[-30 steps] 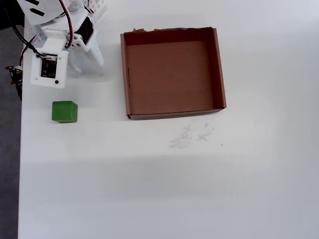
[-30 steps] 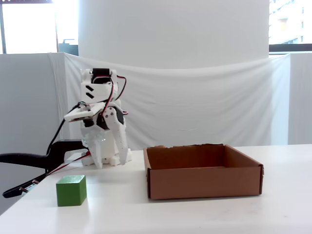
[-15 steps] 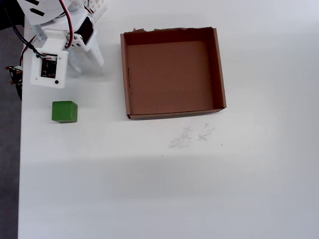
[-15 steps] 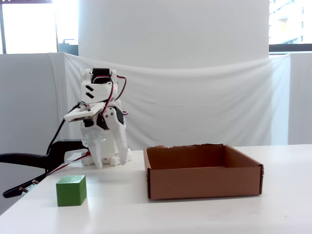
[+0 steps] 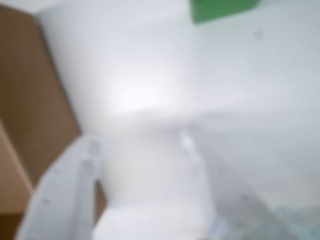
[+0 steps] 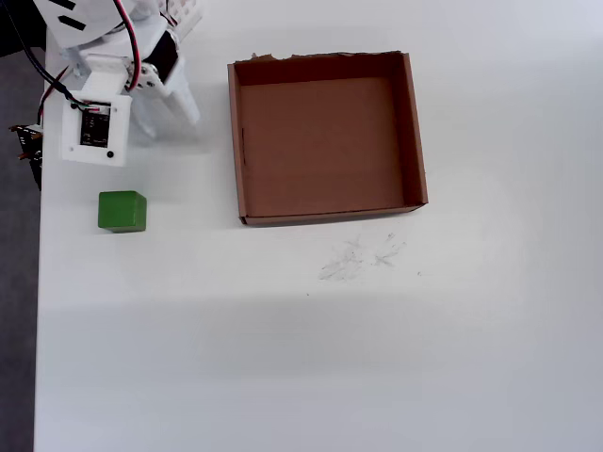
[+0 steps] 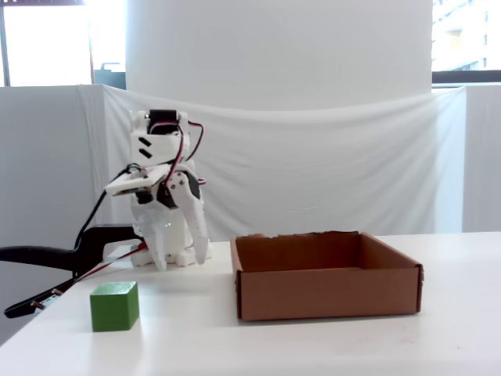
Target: Grasp a green cube and put it in a box.
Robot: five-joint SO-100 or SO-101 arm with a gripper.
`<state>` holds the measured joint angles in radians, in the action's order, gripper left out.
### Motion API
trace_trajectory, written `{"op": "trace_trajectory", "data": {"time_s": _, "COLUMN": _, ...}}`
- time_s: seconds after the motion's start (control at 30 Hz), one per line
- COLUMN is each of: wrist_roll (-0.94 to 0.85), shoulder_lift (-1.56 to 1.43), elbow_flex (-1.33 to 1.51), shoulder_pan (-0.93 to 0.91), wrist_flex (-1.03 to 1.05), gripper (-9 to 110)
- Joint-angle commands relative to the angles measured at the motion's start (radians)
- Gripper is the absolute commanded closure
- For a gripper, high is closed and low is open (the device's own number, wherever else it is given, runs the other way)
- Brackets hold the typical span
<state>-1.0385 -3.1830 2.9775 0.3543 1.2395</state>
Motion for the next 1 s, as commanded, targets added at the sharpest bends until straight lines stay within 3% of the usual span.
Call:
{"op": "trace_trajectory", "data": {"time_s": 0.0, "wrist_roll": 0.003, "shoulder_lift": 0.0, "elbow_flex": -0.005, "shoulder_pan": 0.017, "wrist_flex": 0.0, "gripper": 80}}
{"op": "trace_trajectory", "data": {"time_s": 0.73, "wrist_roll": -0.002, "shoulder_lift": 0.012, "elbow_flex": -0.014, "shoulder_pan": -0.02, "wrist_flex": -0.023, "gripper": 81}}
{"op": "trace_trajectory", "data": {"time_s": 0.97, "wrist_roll": -0.069, "shoulder_lift": 0.293, "elbow_flex": -0.181, "shoulder_pan": -0.089, "wrist_flex": -0.149, "gripper": 77}}
